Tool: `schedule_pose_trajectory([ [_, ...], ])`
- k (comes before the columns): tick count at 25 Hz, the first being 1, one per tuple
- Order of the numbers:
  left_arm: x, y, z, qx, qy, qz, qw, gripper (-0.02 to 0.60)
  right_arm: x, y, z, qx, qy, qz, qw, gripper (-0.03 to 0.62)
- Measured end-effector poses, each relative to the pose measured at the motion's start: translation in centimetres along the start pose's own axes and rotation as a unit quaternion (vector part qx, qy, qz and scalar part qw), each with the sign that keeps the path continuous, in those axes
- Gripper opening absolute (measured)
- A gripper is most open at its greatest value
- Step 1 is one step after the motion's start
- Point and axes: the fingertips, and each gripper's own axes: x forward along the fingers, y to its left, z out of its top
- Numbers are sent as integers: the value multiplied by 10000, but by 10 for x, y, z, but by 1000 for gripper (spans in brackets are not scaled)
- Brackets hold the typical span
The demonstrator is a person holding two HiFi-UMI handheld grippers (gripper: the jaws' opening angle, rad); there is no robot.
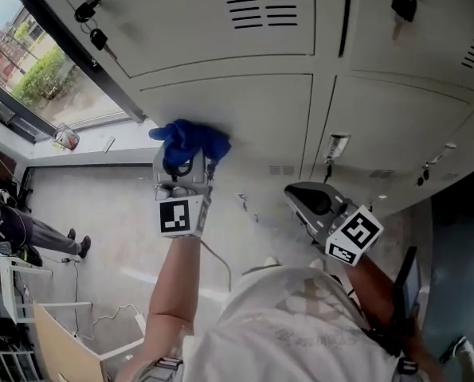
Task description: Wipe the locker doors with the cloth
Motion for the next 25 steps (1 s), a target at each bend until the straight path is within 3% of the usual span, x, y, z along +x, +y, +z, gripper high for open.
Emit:
schedule_pose_trajectory([
  [5,-5,14,-12,-152,32,140,9998,115,2,-2,2,-4,-12,-2,10000,7],
  [9,-10,41,-14,-441,-69,494,9978,120,-1,-4,0,13,6,-36,10000,6],
  [13,-19,59,-13,215,186,768,9966,120,-1,-4,-1,29,45,-29,10000,8],
  [16,-15,57,0,713,156,883,9934,118,0,-6,-2,52,54,-42,10000,7],
  [21,1,30,13,1566,340,558,9855,118,2,-4,-3,36,59,-3,10000,6],
  [25,8,12,24,1686,300,397,9844,118,-1,-7,-7,75,74,-52,9999,8],
])
